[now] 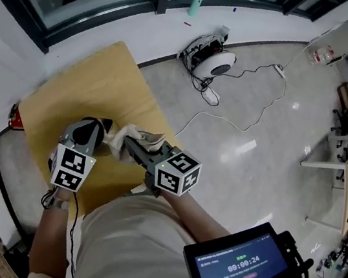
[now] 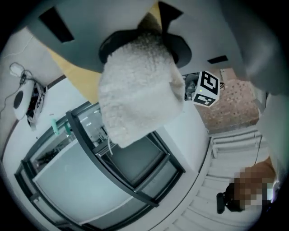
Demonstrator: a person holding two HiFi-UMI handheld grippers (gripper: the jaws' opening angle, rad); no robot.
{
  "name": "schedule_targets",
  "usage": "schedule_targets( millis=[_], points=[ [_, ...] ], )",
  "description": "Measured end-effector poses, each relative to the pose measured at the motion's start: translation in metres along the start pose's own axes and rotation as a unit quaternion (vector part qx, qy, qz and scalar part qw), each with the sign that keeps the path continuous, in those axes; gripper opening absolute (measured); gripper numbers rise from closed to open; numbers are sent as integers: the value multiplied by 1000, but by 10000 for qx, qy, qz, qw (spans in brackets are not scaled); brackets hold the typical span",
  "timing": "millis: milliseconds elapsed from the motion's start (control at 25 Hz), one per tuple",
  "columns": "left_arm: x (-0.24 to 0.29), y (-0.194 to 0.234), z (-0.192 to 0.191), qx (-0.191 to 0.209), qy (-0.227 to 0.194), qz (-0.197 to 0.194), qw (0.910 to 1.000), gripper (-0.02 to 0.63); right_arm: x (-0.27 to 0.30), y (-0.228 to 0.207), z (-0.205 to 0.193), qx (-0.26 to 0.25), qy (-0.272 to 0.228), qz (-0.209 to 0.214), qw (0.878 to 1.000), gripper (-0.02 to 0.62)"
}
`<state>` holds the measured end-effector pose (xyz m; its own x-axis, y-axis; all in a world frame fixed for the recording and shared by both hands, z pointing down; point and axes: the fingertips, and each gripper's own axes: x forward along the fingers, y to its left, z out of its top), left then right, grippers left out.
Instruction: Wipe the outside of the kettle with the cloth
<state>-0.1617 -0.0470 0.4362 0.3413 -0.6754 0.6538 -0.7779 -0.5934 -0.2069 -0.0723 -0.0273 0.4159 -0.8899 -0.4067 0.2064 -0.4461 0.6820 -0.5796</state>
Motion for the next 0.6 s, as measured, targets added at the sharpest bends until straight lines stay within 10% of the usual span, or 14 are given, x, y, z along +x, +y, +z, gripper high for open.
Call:
schedule_targets(
  millis=[600],
  points=[
    [-2,-4,0,302,-122,-46,9995,-12,-11,-5,18,-722,-144,-524,9959,71]
  ],
)
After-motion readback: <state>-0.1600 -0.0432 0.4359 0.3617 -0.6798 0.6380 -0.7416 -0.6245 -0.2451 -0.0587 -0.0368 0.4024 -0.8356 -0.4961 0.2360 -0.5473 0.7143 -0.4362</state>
